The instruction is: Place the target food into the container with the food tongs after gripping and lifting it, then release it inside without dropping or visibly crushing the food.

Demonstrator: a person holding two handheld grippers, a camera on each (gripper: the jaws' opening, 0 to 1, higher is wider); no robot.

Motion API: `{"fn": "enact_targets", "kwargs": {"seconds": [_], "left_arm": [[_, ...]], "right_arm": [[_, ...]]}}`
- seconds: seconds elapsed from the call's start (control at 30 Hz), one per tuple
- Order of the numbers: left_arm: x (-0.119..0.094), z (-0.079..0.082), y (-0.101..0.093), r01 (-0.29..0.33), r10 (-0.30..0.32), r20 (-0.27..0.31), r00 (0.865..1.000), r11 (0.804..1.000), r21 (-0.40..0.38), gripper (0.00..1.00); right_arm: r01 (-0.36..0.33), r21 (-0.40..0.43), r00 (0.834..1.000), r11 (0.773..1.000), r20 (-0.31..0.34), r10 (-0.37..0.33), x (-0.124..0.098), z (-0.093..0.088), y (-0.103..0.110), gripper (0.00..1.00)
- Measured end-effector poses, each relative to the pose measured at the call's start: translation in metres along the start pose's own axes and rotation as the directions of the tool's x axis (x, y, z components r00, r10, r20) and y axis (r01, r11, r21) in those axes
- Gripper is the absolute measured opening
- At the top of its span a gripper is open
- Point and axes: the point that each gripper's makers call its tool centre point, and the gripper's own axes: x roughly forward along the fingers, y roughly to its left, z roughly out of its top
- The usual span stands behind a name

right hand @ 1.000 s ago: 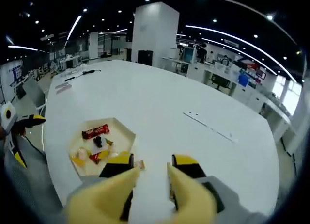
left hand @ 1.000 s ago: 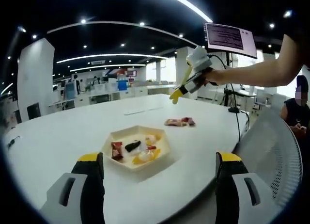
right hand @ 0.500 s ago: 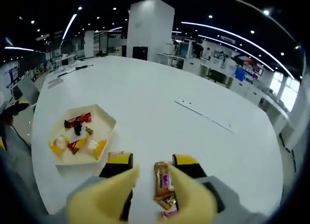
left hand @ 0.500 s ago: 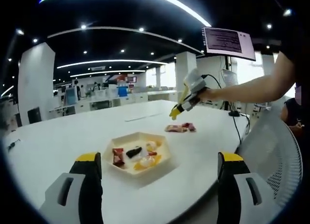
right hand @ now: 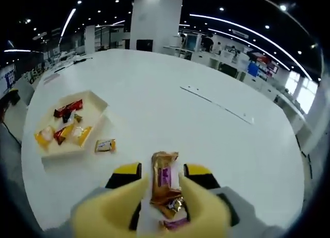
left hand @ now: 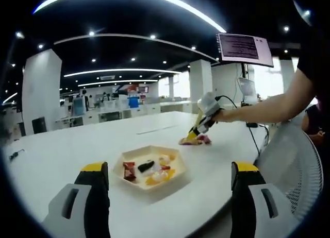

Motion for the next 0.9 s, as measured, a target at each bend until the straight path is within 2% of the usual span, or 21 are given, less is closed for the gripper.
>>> {"fn": "enact_targets", "kwargs": {"seconds": [0.2,0.27,0.3,0.5,0.73,0.9], "left_arm": [[0.000,0.001,-0.001,0.004,-0.004,0.002,1.000,1.000,0.002,0.95],[0.000,0.000,0.000,0.000,0.000,0.000,1.000,1.000,0.002,0.95],[0.000,0.000,0.000,-0.001,0.001,0.002,1.000,1.000,0.002,0.95],[0.000,0.000,0.001,-0.006,0.006,-0.003,1.000,1.000,0.002,0.93],[-0.001,-0.001,-0.001,-0.004,0.004,-0.011,1.000,1.000,0.003,0.93],[-0.001,-0.002,-0.002,-0.002,0.002,-0.015,1.000,1.000,0.003,0.93]], "right_arm": [[-0.027,-0.037,0.999,0.999,-0.041,0.026,0.009,-0.010,0.010,0.31],[-0.017,-0.023,1.000,1.000,-0.023,0.017,0.008,-0.005,0.008,0.31],[-0.036,-0.014,0.999,0.999,-0.019,0.035,0.009,-0.004,0.010,0.29],[-0.042,-0.019,0.999,0.999,-0.034,0.041,0.008,-0.005,0.015,0.23],[-0.051,-0.050,0.998,0.997,-0.046,0.048,0.007,-0.003,0.022,0.22],[-0.056,-0.045,0.998,0.997,-0.022,0.055,-0.001,0.008,0.025,0.22]]}}
